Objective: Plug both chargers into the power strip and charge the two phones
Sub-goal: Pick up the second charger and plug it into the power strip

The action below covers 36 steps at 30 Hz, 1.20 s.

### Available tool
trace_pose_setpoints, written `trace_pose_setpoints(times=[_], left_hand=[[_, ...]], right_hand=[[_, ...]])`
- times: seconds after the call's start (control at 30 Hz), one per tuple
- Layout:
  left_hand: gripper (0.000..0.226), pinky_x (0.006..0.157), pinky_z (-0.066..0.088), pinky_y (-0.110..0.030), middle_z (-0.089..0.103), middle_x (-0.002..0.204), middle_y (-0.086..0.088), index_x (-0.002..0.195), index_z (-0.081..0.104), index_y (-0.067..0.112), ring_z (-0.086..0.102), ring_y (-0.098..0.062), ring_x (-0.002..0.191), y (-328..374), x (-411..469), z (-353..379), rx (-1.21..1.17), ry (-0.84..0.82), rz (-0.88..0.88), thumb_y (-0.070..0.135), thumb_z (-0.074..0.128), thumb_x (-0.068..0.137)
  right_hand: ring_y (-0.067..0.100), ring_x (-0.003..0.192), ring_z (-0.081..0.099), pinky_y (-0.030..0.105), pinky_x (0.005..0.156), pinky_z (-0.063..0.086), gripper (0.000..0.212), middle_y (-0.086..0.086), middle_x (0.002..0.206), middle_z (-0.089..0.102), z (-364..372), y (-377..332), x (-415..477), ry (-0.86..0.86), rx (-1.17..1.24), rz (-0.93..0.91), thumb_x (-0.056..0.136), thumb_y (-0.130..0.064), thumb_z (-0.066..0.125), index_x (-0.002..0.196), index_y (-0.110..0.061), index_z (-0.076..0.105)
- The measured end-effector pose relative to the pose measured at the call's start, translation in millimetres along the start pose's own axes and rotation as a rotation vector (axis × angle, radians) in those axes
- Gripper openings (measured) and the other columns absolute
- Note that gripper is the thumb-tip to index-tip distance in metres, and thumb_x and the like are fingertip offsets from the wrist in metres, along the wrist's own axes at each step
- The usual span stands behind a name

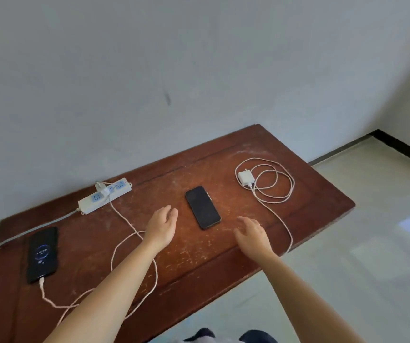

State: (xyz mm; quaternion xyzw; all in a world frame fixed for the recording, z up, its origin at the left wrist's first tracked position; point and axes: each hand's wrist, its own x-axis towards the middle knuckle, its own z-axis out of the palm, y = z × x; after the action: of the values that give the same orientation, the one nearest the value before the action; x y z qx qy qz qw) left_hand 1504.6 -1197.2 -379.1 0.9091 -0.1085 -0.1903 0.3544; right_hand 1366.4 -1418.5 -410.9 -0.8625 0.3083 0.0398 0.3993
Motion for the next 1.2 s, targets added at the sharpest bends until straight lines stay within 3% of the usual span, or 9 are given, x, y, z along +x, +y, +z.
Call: trace_pose_setpoints(times=[0.23,0.37,0.5,0.7,0.87,0.93,1.03,1.2], left_hand=[[0.059,0.121,0.019,-0.047,0.02,0.165,-0.011,0.155,0.027,0.016,0.015,-0.027,0.152,57,-5,83,0.223,-0.125,0.021,0.048,0.031,0.104],[0.064,0.121,0.015,-0.05,0.001,0.168,-0.01,0.158,0.014,0.023,0.002,-0.029,0.154,66,10,106,0.579,-0.169,0.153,0.054,0.026,0.103],[0.063,0.122,0.008,-0.052,-0.007,0.168,-0.011,0.158,0.009,0.024,-0.009,-0.028,0.153,67,44,125,0.717,-0.235,0.264,0.052,0.025,0.104],[0.063,0.123,0.003,-0.053,-0.004,0.167,-0.014,0.158,0.011,0.02,-0.009,-0.031,0.153,59,121,146,0.837,-0.243,0.372,0.052,0.017,0.103],[0.067,0.124,0.005,-0.052,0.01,0.167,-0.015,0.157,0.013,0.015,0.007,-0.033,0.153,40,135,156,0.875,-0.293,0.369,0.054,0.014,0.102],[0.069,0.123,0.006,-0.052,0.013,0.166,-0.016,0.157,0.016,0.014,0.01,-0.033,0.153,38,134,156,0.873,-0.279,0.38,0.055,0.013,0.101],[0.068,0.123,0.007,-0.051,0.016,0.166,-0.015,0.156,0.019,0.015,0.012,-0.032,0.153,38,138,154,0.858,-0.287,0.391,0.055,0.012,0.101],[0.063,0.123,0.005,-0.053,0.013,0.167,-0.011,0.156,0.022,0.019,0.008,-0.028,0.154,43,139,140,0.809,-0.353,0.371,0.053,0.016,0.103]], right_hand=[[0.027,0.124,0.057,0.036,0.104,0.043,0.048,0.011,0.137,0.057,-72,71,25,0.001,0.008,0.138,0.092,-0.025,0.056,0.14,-0.019,0.055],[0.03,0.127,0.054,0.039,0.105,0.043,0.049,0.014,0.14,0.054,-85,75,59,-0.015,-0.022,0.126,0.093,-0.025,0.055,0.142,-0.016,0.052],[0.031,0.13,0.051,0.041,0.106,0.042,0.052,0.012,0.145,0.051,-82,66,96,-0.029,-0.056,0.109,0.093,-0.025,0.055,0.144,-0.016,0.048],[0.032,0.132,0.049,0.044,0.102,0.044,0.061,0.012,0.146,0.048,-65,35,170,0.087,-0.148,0.019,0.095,-0.031,0.059,0.15,-0.015,0.039],[0.034,0.131,0.048,0.045,0.103,0.044,0.083,0.014,0.145,0.049,-39,15,215,0.155,-0.239,0.041,0.091,-0.053,0.06,0.155,-0.01,0.027],[0.033,0.125,0.051,0.046,0.1,0.045,0.085,0.014,0.137,0.053,-31,14,226,0.155,-0.361,0.088,0.088,-0.063,0.056,0.149,-0.007,0.036],[0.032,0.115,0.054,0.044,0.097,0.044,0.066,0.013,0.124,0.059,-30,14,234,0.182,-0.452,0.116,0.087,-0.061,0.057,0.125,-0.007,0.057],[0.03,0.111,0.057,0.042,0.088,0.048,0.068,0.01,0.121,0.058,-46,5,217,0.259,-0.246,0.149,0.084,-0.062,0.058,0.129,-0.01,0.056]])
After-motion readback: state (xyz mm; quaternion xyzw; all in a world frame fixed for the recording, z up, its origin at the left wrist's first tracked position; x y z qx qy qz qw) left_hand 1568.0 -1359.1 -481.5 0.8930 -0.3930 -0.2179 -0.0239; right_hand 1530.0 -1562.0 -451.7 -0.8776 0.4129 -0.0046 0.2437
